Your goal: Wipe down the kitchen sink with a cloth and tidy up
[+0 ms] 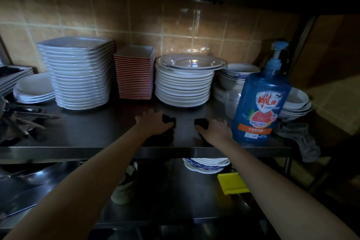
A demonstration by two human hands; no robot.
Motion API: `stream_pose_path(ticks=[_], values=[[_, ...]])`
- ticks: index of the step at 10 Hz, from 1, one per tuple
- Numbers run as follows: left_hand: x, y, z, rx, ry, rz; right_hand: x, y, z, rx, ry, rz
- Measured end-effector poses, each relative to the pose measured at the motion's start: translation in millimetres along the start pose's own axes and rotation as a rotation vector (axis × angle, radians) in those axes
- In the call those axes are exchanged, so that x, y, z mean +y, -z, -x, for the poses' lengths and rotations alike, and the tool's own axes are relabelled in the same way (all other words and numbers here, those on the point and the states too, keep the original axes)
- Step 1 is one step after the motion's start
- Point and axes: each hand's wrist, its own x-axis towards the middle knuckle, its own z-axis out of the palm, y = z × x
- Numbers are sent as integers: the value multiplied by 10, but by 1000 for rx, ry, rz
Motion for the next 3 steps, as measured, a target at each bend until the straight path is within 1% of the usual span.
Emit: stream_pose_path(ticks=[2,3], values=[[19,-5,103,1,-15,0,38,49,149,-13,26,-34],[68,-12,148,17,-30,-18,53,46,206,24,44,-64]])
